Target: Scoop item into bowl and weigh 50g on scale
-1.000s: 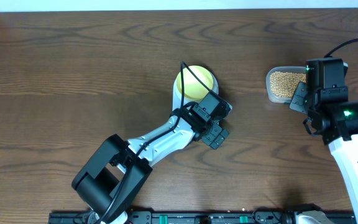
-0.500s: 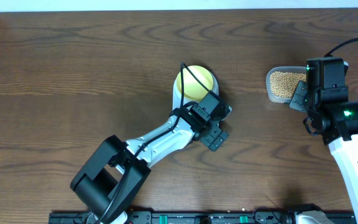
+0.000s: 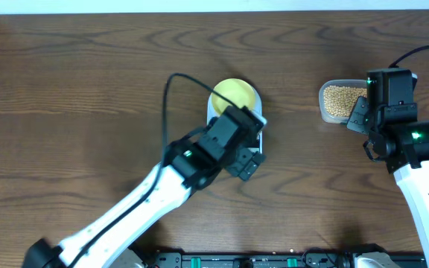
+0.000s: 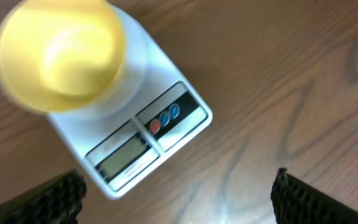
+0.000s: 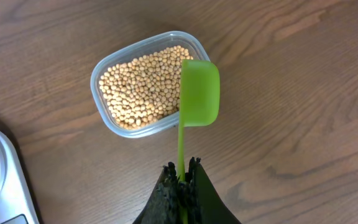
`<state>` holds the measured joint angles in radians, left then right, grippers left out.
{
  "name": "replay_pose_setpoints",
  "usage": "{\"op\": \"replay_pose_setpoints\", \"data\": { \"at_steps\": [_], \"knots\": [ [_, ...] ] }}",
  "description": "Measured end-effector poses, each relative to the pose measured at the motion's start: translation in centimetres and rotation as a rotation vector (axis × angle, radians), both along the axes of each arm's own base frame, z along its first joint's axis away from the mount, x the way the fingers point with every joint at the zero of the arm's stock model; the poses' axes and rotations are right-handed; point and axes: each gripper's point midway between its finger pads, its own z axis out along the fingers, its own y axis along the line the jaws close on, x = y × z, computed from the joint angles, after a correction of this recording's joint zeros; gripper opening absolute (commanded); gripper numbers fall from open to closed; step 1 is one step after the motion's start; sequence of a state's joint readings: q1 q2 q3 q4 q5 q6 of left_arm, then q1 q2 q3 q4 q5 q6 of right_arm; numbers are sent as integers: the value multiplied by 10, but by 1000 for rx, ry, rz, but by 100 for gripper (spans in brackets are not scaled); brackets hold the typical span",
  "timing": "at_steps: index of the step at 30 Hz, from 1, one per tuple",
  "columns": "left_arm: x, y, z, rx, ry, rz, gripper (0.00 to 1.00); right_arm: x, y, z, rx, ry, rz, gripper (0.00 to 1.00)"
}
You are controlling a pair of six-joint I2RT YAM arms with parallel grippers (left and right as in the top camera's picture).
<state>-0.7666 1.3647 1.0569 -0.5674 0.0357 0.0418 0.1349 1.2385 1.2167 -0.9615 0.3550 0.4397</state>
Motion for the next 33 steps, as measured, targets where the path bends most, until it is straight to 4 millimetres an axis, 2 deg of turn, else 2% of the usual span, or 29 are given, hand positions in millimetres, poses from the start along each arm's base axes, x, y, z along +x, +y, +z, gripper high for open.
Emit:
{"op": "replay_pose_setpoints", "data": {
  "at_steps": [4, 8, 13, 24, 33],
  "knots": [
    [-25, 31, 0, 73, 72, 50, 98, 0, 0, 0, 0, 0, 0, 1],
    [-36, 44, 0, 99, 110, 86, 98, 0, 0, 0, 0, 0, 0, 1],
    [-39, 48, 6, 85, 106, 103, 98, 0, 0, 0, 0, 0, 0, 1],
    [-47, 65, 1, 156, 129, 124, 98, 0, 0, 0, 0, 1, 0, 2],
    [-49, 72, 29, 88, 40, 138, 98, 3, 0, 2, 2, -14, 0, 1]
  ]
}}
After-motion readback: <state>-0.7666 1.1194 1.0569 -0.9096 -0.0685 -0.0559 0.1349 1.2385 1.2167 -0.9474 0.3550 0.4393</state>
